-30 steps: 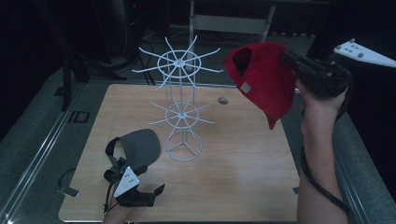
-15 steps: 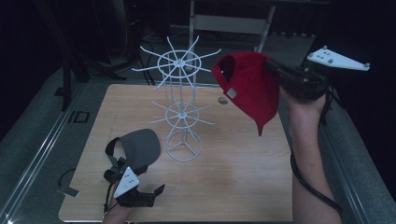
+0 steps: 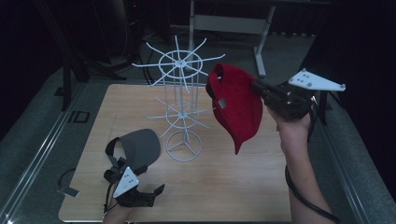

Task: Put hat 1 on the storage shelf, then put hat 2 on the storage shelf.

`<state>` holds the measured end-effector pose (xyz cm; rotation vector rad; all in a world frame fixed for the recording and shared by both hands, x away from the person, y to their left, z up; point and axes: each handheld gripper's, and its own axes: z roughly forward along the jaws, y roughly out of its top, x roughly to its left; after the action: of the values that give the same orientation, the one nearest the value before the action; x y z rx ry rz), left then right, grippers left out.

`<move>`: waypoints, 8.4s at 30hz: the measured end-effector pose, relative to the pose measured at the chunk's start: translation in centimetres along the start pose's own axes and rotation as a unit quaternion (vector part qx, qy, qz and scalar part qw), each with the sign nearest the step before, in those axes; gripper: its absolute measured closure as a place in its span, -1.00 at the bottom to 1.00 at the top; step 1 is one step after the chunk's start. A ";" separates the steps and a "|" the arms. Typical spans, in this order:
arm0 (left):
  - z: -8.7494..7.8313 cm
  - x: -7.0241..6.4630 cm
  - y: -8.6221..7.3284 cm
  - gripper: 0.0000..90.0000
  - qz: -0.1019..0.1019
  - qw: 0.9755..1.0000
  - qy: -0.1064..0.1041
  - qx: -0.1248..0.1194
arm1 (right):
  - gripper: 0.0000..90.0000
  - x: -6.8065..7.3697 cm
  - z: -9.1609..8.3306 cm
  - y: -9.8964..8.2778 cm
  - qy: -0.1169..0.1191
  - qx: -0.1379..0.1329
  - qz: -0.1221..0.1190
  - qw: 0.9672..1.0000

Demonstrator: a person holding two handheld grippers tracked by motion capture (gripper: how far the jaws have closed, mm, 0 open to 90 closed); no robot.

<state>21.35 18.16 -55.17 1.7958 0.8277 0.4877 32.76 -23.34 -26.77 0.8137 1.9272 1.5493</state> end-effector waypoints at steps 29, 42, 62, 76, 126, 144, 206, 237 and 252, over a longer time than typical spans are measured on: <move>-0.1 -0.3 -0.3 -0.84 0.006 1.000 0.007 -0.019 | -0.10 -0.3 -4.1 -7.5 0.051 0.030 0.016 0.998; 0.0 -0.2 -0.4 -0.84 -0.011 1.000 0.001 -0.011 | -0.66 -2.4 -4.2 -13.6 0.061 0.077 0.033 0.995; 0.1 0.1 -0.6 -0.84 -0.002 1.000 0.009 0.000 | -0.55 -5.6 -3.6 -25.9 -0.021 0.171 0.106 0.979; -0.1 0.2 -0.5 -0.84 -0.006 1.000 0.013 -0.004 | -0.60 -5.3 -6.4 -29.4 -0.091 0.155 0.091 0.979; -5.2 11.6 -2.0 -0.19 -0.069 0.980 0.150 0.112 | -0.60 -5.9 -7.3 -31.1 -0.104 0.163 0.128 0.973; -3.8 11.3 -1.9 0.63 -0.048 0.969 0.156 0.185 | -0.60 -5.9 -7.2 -31.1 -0.106 0.173 0.130 0.971; -8.1 5.8 14.6 0.95 0.071 0.986 0.101 -0.112 | -0.60 -6.1 -7.6 -31.2 -0.103 0.159 0.142 0.971; -13.6 2.9 23.7 0.94 0.168 0.968 0.042 -0.184 | -0.60 -6.1 -7.5 -31.2 -0.101 0.163 0.143 0.971; -12.7 1.3 27.1 0.94 0.196 0.965 0.016 -0.175 | -0.60 -6.1 -7.5 -31.2 -0.100 0.164 0.143 0.971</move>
<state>21.99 21.59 -25.48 1.6202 0.3709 0.8654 27.55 -37.78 -55.60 1.3867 2.0069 1.2546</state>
